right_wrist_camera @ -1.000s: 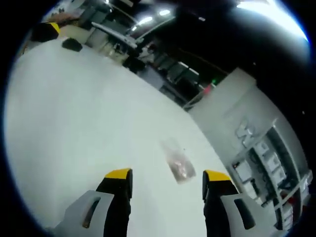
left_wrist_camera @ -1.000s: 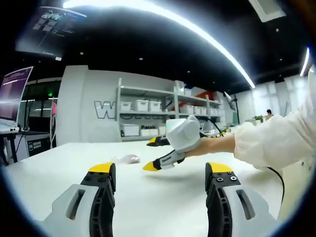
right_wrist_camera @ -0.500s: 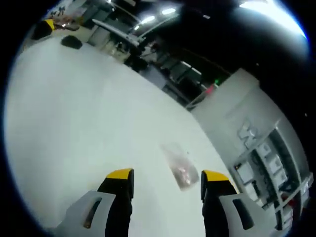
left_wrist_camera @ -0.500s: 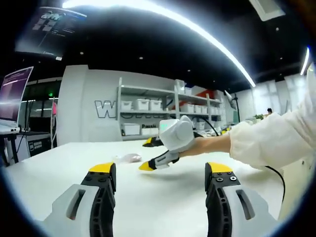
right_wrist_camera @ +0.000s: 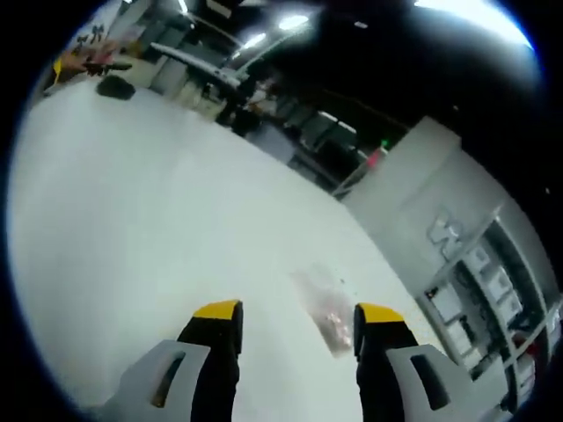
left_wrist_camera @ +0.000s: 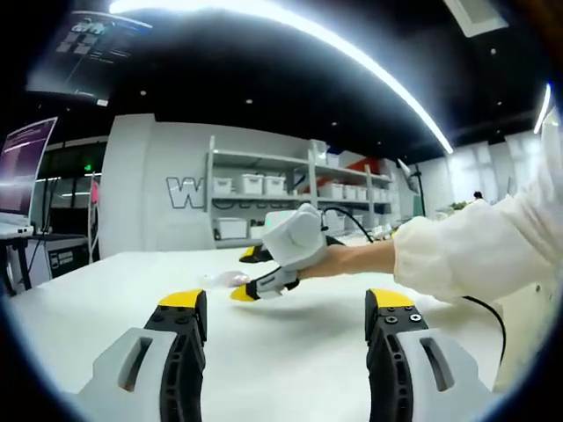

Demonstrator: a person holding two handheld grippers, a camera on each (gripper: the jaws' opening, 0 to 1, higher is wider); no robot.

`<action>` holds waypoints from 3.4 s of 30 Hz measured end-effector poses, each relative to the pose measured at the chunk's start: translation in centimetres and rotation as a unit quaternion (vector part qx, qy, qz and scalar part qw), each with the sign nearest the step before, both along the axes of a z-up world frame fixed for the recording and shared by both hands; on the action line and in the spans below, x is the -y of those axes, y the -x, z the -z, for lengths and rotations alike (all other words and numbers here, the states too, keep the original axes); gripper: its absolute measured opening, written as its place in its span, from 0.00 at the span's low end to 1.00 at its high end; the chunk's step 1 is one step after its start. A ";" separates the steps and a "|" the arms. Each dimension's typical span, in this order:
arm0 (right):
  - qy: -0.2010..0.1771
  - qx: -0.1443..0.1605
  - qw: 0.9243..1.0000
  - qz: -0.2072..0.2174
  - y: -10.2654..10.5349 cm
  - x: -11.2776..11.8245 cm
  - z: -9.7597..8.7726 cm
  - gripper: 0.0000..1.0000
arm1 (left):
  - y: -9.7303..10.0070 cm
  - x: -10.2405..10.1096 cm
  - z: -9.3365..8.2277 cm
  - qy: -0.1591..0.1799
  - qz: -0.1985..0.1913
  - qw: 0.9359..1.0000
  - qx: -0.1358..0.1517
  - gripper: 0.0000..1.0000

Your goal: Open the resealable bag by pulling the two sides of the seal apart until the entire bag opening is separated and visibly accessible.

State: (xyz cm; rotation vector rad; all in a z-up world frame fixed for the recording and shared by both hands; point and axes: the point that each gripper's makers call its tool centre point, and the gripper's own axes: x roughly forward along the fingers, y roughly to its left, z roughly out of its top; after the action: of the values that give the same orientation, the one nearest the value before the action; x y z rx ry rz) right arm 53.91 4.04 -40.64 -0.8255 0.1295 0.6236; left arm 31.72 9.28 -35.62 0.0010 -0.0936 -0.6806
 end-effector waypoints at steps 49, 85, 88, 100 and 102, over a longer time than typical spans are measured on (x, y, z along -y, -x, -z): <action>0.004 -0.030 0.999 0.010 -4.9 -1.0 1.3 0.36 | -0.5 -1.1 0.5 -0.009 -0.011 1.000 0.000 0.71; 0.074 -0.028 0.997 0.002 -6.9 -1.2 2.3 0.30 | -1.1 -2.5 0.7 -0.007 -0.025 1.000 -0.002 0.71; 0.080 -0.027 0.996 0.007 -7.5 -1.0 2.3 0.29 | -1.2 -2.5 0.8 -0.007 -0.025 1.000 -0.002 0.71; 0.039 -0.058 0.997 0.025 -8.1 -0.8 2.9 0.19 | -1.2 -2.7 0.7 -0.011 -0.027 1.000 0.002 0.69; 0.031 -0.070 0.997 0.027 -8.4 -0.8 3.0 0.18 | -1.3 -2.7 0.6 -0.013 -0.026 1.000 0.004 0.69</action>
State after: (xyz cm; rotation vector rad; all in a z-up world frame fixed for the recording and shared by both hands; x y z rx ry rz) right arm 62.35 4.80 -43.66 -0.8344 0.2988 0.6283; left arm 32.99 12.00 -36.23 0.0311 -0.0928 -0.6307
